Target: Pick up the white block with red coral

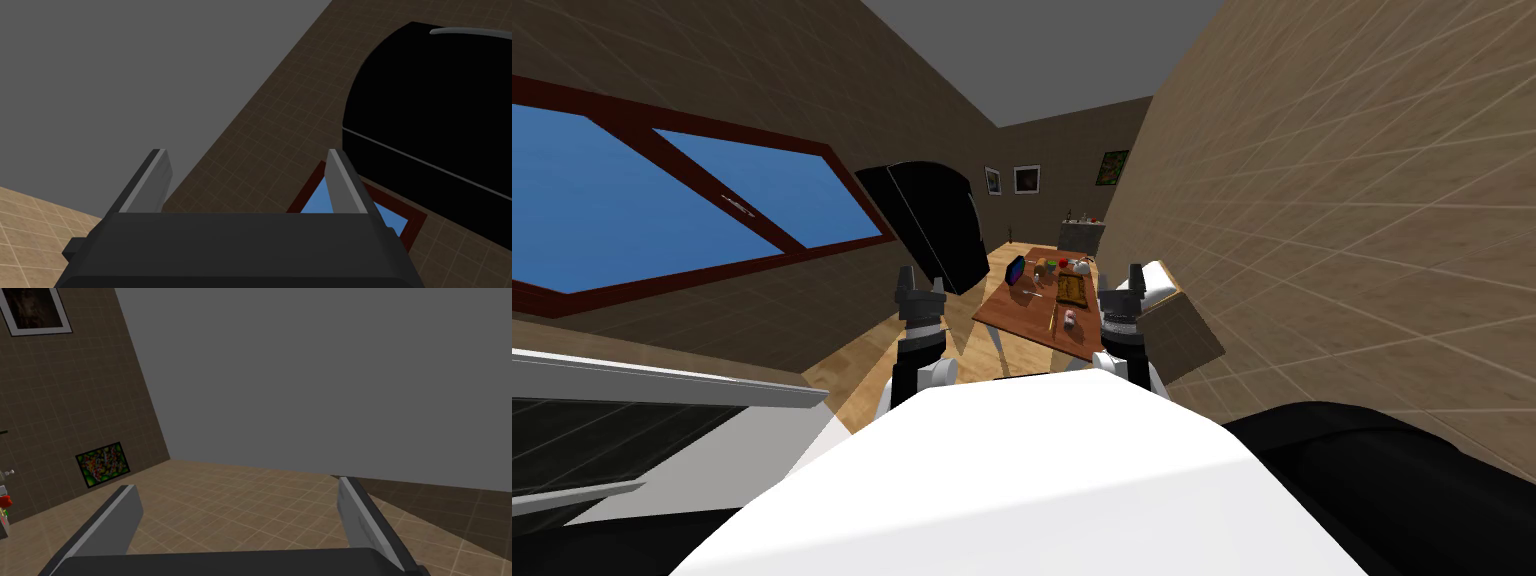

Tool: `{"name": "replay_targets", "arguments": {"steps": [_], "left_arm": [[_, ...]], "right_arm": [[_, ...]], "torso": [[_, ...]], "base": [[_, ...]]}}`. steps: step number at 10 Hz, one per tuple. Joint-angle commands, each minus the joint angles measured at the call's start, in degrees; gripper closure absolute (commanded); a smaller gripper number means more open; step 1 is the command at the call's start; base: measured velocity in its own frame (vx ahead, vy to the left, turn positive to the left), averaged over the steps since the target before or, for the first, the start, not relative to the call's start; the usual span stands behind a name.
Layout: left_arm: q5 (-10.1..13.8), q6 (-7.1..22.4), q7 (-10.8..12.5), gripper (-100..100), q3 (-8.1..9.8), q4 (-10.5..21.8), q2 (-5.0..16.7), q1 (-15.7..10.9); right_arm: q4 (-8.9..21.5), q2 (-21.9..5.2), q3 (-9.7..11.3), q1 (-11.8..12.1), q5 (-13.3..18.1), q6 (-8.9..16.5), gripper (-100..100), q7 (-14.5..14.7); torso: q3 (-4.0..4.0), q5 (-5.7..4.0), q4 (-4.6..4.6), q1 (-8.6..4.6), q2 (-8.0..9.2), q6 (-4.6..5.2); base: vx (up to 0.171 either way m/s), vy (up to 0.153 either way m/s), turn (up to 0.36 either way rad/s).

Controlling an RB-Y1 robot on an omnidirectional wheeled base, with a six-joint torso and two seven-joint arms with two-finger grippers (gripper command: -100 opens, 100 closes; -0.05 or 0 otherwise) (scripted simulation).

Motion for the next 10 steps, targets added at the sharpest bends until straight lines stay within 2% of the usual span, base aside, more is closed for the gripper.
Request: {"name": "replay_targets", "arguments": {"steps": [1,4,10], "left_arm": [[0.0,0.0,0.0,0,0.0,0.0,0.0,0.0],[0.0,0.0,0.0,0,0.0,0.0,0.0,0.0],[0.0,0.0,0.0,0,0.0,0.0,0.0,0.0]], "right_arm": [[0.91,-2.26,0.11,-0.06,0.31,-0.28,-100,1.36],[3.19,-6.73,0.61,-0.19,1.22,-0.78,-100,4.68],[3.19,-6.73,0.61,-0.19,1.22,-0.78,-100,4.68]], "torso": [[0.0,0.0,0.0,0.0,0.0,0.0],[0.0,0.01,0.01,0.05,-0.01,-0.01],[0.0,0.0,0.0,-0.01,-0.01,0.0]], "base": [[-0.061,0.031,0.071],[-0.002,0.028,0.076],[0.002,0.002,0.006]]}}
